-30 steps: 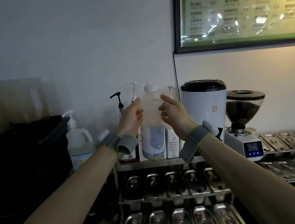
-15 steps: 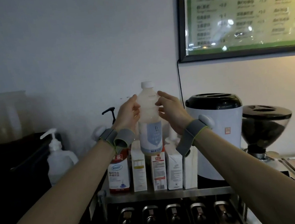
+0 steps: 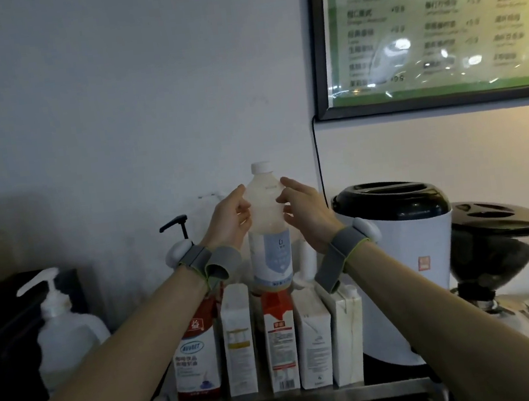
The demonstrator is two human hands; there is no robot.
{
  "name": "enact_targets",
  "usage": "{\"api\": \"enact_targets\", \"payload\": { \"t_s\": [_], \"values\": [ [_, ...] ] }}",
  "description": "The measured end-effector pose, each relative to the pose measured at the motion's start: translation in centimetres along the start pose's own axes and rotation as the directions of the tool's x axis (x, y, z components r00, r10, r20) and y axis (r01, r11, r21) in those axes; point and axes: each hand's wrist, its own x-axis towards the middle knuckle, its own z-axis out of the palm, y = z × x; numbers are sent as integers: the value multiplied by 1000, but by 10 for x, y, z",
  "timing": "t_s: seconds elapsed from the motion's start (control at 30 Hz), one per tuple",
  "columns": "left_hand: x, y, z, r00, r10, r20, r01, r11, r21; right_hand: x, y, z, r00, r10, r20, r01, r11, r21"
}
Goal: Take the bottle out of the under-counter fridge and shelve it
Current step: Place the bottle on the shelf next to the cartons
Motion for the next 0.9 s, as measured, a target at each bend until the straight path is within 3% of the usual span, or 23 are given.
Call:
{"api": "enact_targets", "payload": {
  "t_s": [0.63, 0.9],
  "values": [
    [46, -36, -19, 1000, -7, 10, 8, 999, -38, 23, 28, 9, 1000, 29, 1, -29, 999, -26],
    [55, -41, -22, 1000, 3, 14, -3, 1000, 20, 32, 37, 7, 1000, 13, 3, -13, 999, -32]
  ]
}}
